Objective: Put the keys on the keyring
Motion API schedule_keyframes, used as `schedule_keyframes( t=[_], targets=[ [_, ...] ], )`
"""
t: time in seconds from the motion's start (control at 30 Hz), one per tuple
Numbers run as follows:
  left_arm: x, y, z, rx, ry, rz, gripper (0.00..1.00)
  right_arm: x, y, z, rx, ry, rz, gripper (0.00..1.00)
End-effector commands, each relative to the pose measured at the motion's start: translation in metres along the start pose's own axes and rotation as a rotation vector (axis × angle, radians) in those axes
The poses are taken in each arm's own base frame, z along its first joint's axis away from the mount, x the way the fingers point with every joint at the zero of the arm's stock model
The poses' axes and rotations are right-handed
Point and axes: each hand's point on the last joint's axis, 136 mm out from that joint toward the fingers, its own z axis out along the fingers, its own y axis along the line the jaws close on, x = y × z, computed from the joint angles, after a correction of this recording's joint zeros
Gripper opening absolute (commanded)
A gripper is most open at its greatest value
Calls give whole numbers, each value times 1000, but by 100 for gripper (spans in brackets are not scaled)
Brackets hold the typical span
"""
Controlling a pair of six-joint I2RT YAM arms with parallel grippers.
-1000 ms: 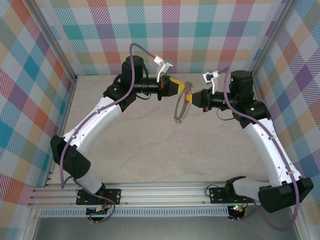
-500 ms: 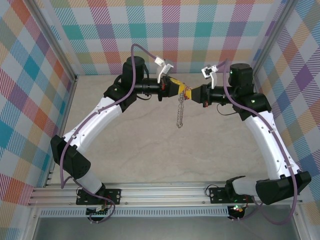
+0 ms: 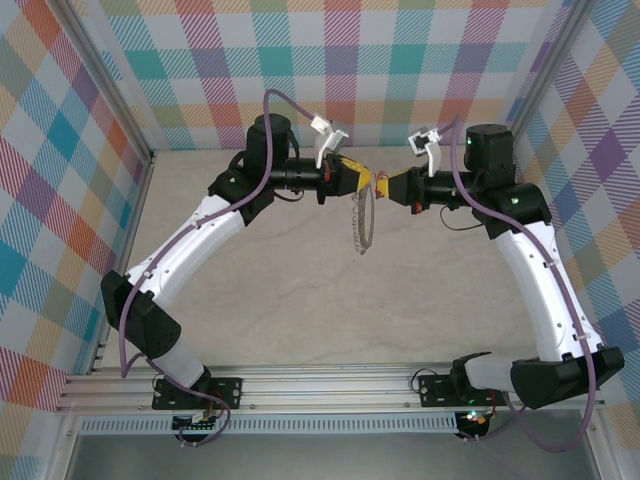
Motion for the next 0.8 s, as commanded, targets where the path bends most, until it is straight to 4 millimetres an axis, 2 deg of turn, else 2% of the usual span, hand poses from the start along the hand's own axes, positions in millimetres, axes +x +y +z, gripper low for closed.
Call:
schedule_keyframes(
  t=[0.0,0.4,0.77],
  targets=[
    [-14,-19,-11,12,-36,65,0,-6,10,-6,-31,-13,-36,0],
    [-15,-16,-10,11,-39,64,0,13,3,7,-85,8,36,0],
    [-13,-16,-8,15,-37,53,0,-5,8,1,-62,-16,-13,0]
  ],
)
